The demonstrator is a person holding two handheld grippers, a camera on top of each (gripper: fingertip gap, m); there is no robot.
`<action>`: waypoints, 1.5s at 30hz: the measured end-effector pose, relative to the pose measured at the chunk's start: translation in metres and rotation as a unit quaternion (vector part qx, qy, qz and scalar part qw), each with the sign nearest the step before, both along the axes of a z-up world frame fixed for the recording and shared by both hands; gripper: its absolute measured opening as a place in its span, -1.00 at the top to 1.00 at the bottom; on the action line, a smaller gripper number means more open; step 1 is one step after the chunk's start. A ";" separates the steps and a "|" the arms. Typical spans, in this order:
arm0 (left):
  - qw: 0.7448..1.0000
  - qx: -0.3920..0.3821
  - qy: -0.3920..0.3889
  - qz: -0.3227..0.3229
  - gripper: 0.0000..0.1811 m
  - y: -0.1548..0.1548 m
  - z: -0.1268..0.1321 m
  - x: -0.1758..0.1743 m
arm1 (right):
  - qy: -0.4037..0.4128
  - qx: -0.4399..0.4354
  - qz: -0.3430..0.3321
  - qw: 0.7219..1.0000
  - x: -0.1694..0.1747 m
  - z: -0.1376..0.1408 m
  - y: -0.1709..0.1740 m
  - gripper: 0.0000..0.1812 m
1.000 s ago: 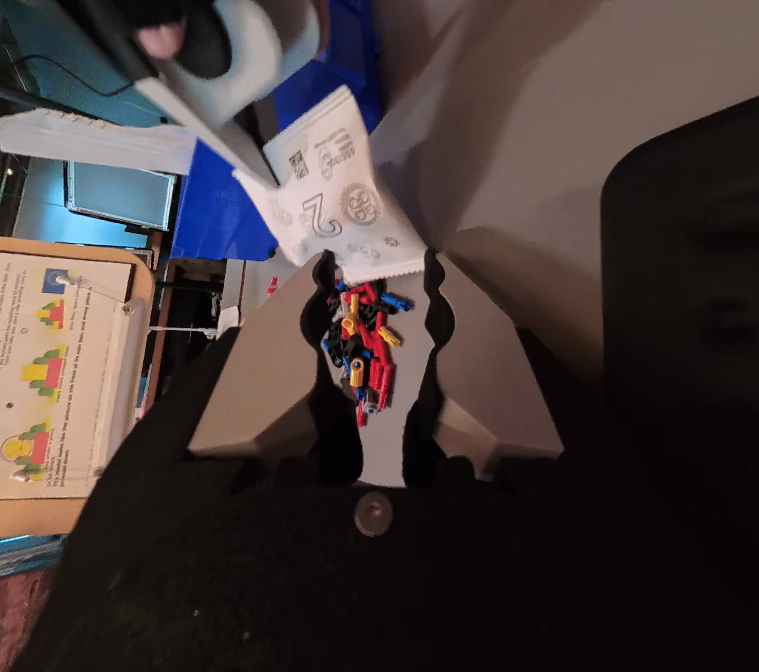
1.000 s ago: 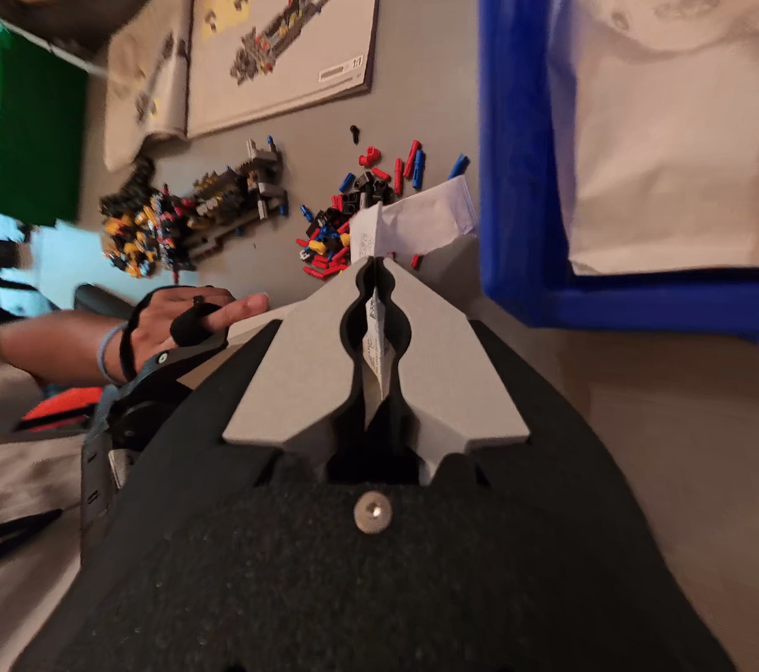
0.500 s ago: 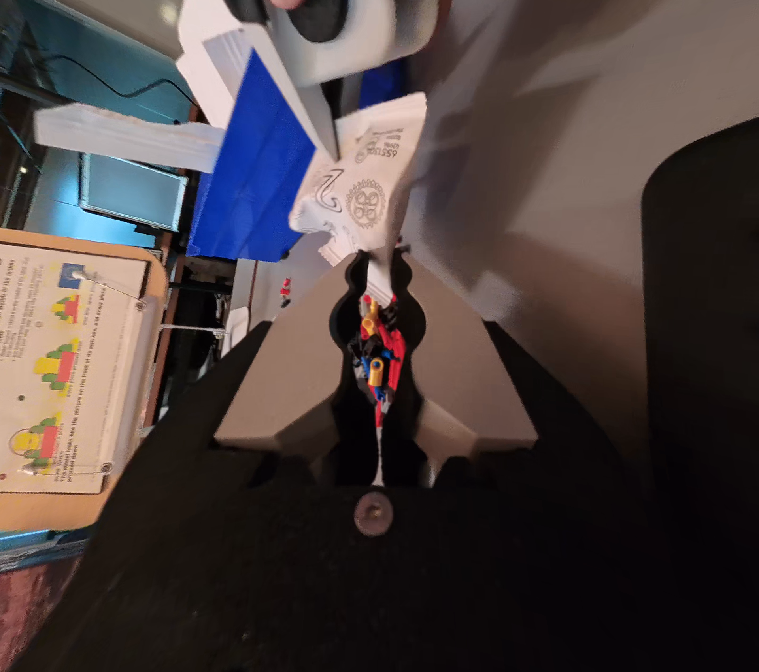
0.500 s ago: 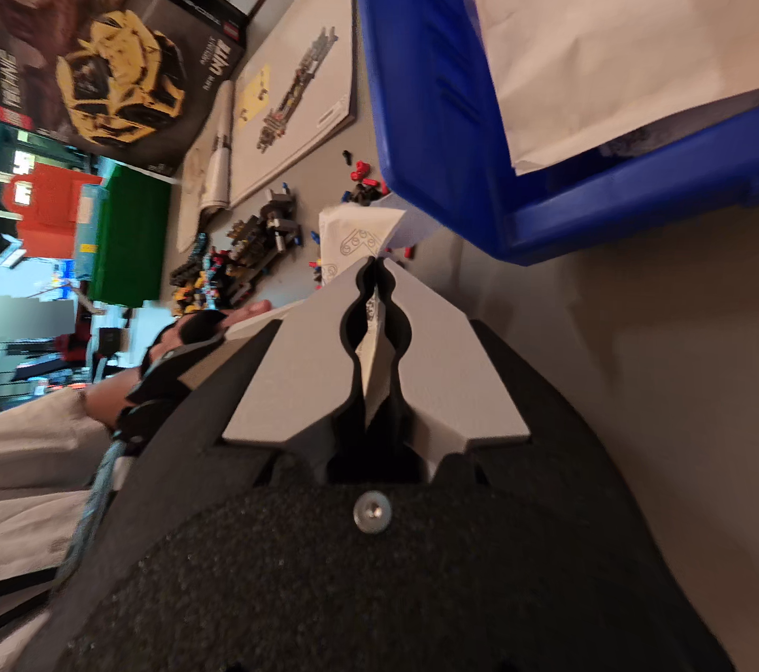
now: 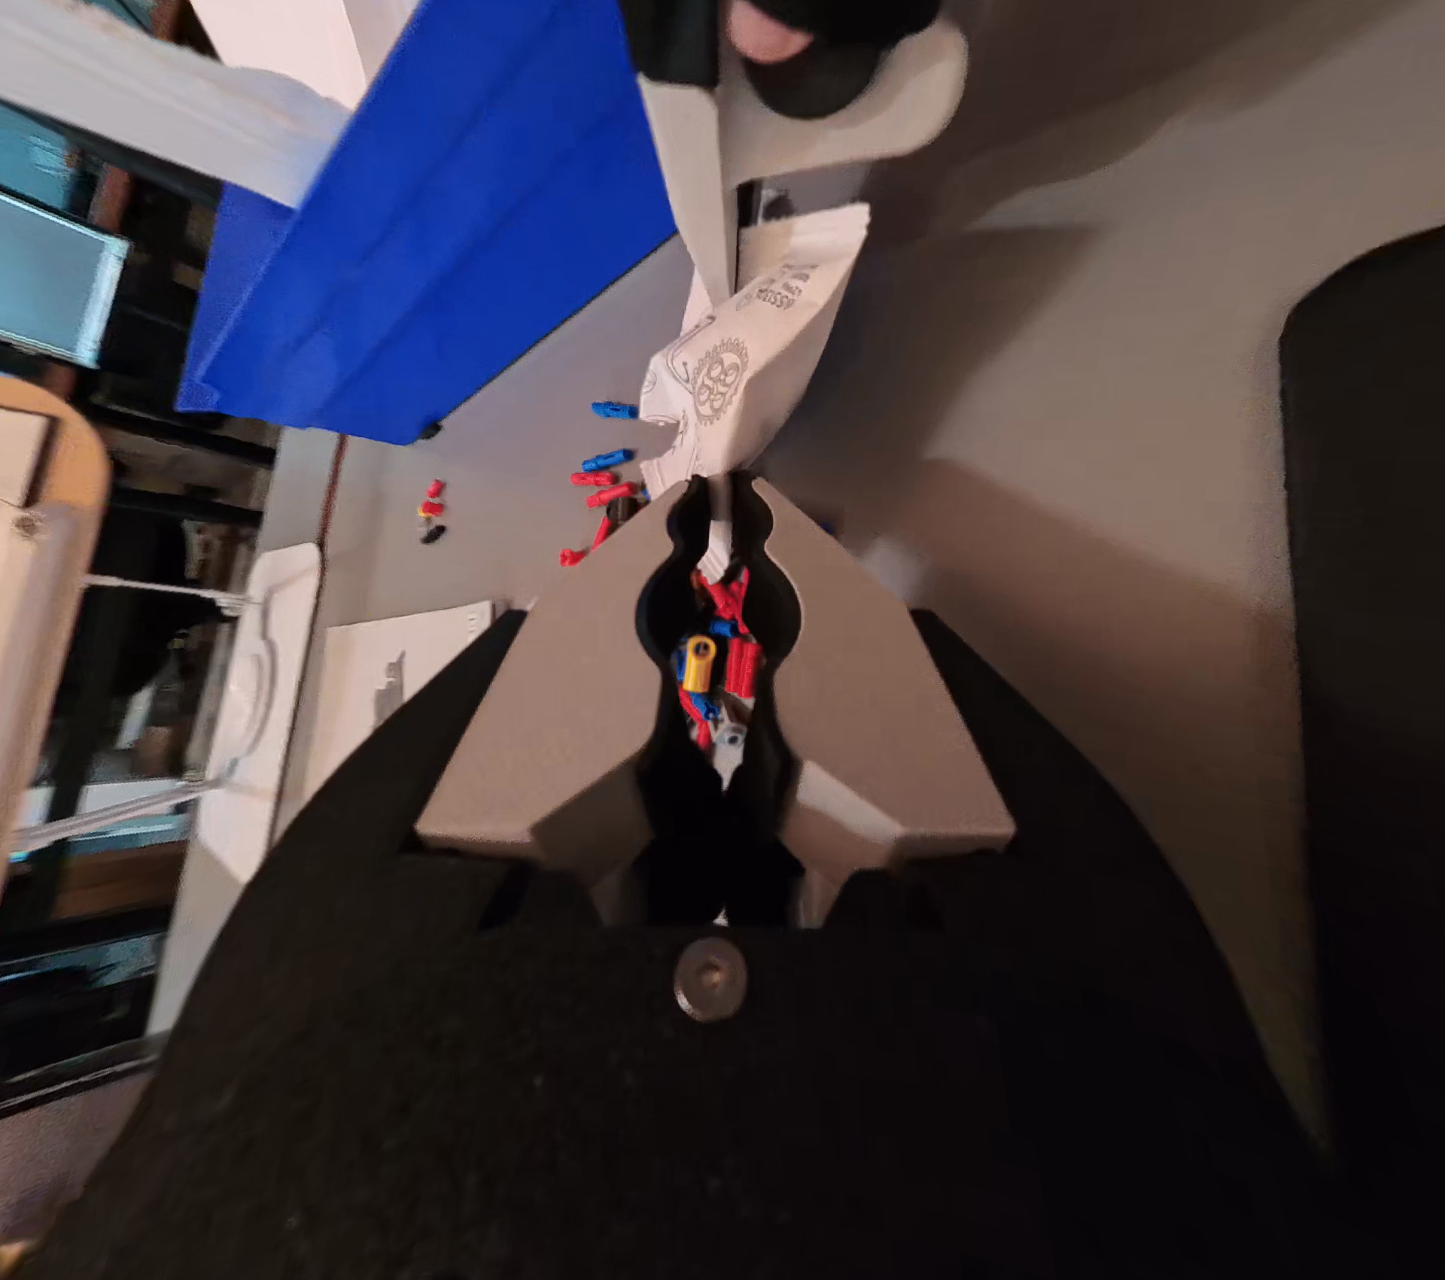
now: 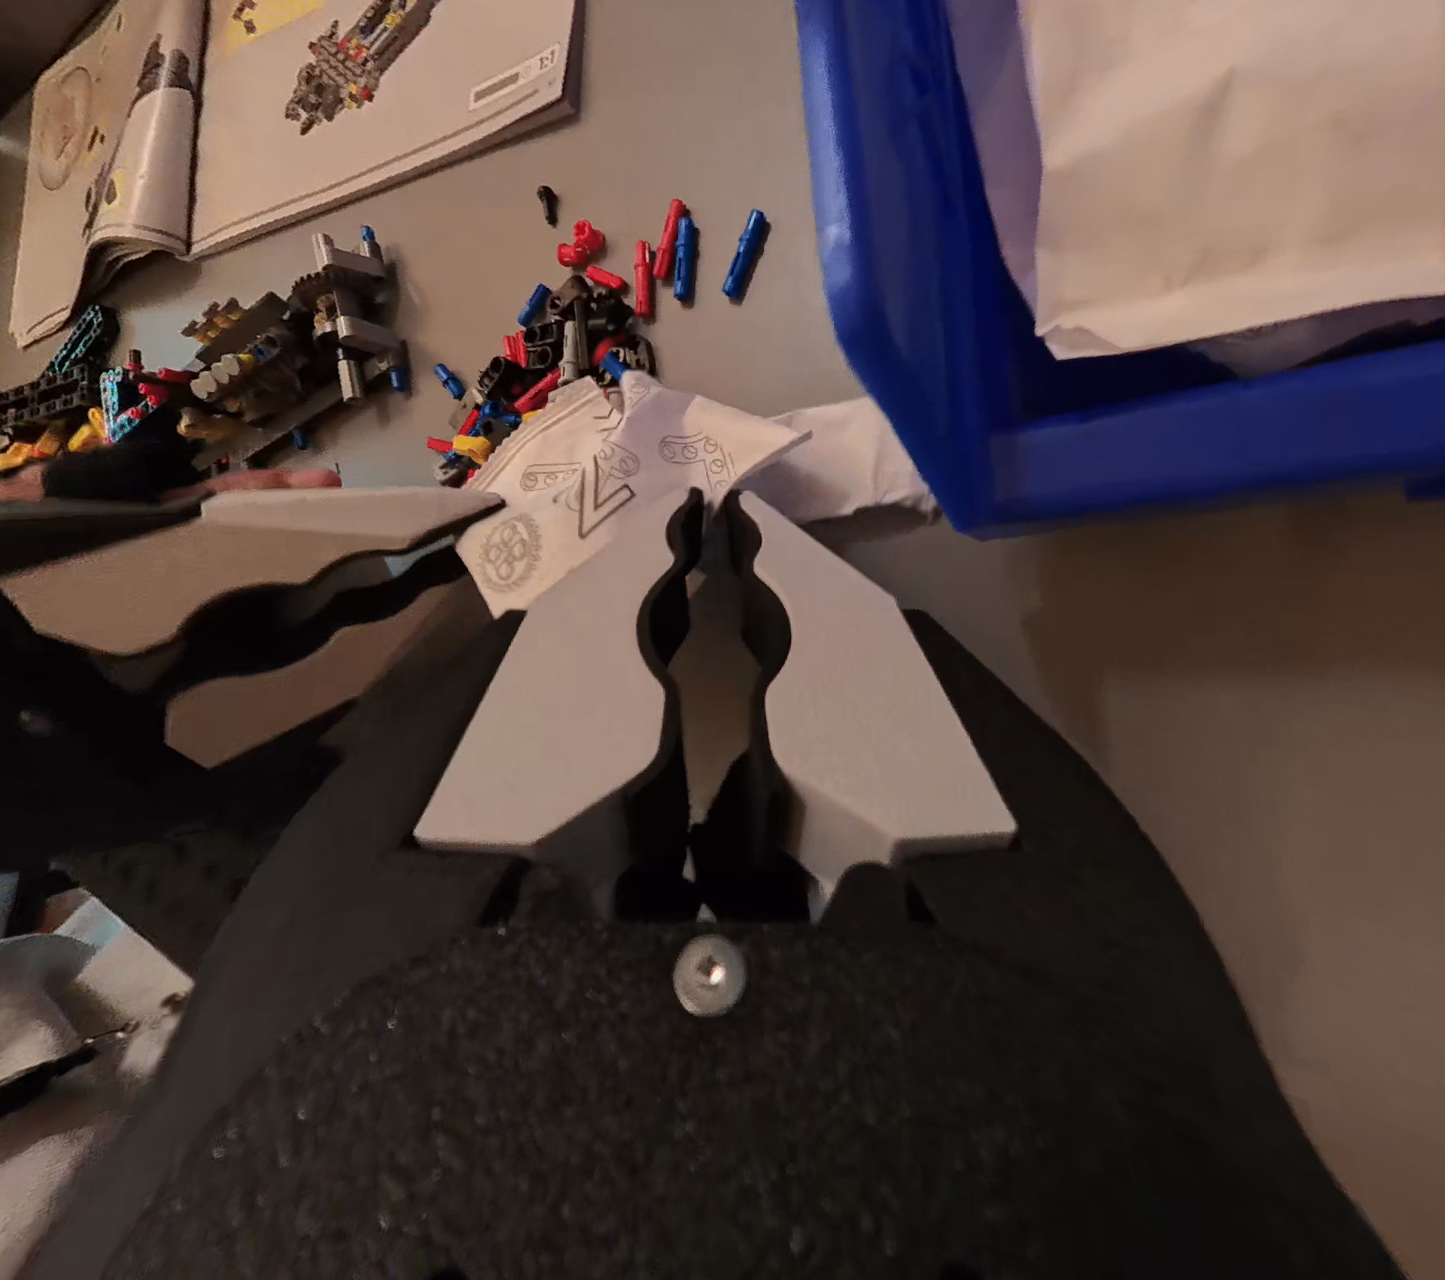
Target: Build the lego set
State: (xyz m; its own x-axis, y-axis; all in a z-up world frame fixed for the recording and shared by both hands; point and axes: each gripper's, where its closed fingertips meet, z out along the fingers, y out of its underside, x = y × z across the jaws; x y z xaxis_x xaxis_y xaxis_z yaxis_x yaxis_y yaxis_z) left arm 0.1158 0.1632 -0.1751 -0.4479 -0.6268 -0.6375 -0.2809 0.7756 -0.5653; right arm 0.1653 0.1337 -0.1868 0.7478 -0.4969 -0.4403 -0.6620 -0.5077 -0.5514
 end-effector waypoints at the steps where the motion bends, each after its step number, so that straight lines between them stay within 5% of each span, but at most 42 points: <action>1: 1.000 -0.014 0.008 -0.001 0.96 0.001 0.001 0.000 | -0.008 0.010 0.007 1.000 0.001 0.003 -0.001 0.92; 6: 0.994 -0.091 0.060 -0.020 0.96 0.001 0.007 -0.004 | -0.107 0.116 0.067 0.985 0.000 0.039 -0.006 0.78; 13: 0.977 -0.157 0.136 -0.044 0.96 0.000 0.007 -0.007 | -0.357 0.186 0.196 0.894 -0.022 0.064 -0.015 0.74; 25: 0.956 -0.192 0.217 -0.038 0.96 0.008 0.016 -0.009 | -0.311 0.170 0.177 0.918 -0.017 0.043 -0.028 0.63; 34: 0.935 -0.219 0.275 -0.048 0.96 0.008 0.023 -0.005 | -0.332 0.143 0.201 0.910 -0.035 0.031 0.000 0.59; 41: 0.932 -0.221 0.283 -0.047 0.96 0.003 0.026 0.002 | -0.328 0.141 0.216 0.909 -0.044 0.031 0.005 0.65; 45: 0.928 -0.203 0.308 -0.054 0.96 0.010 0.026 -0.003 | -0.358 0.150 0.183 0.903 -0.029 0.054 -0.013 0.66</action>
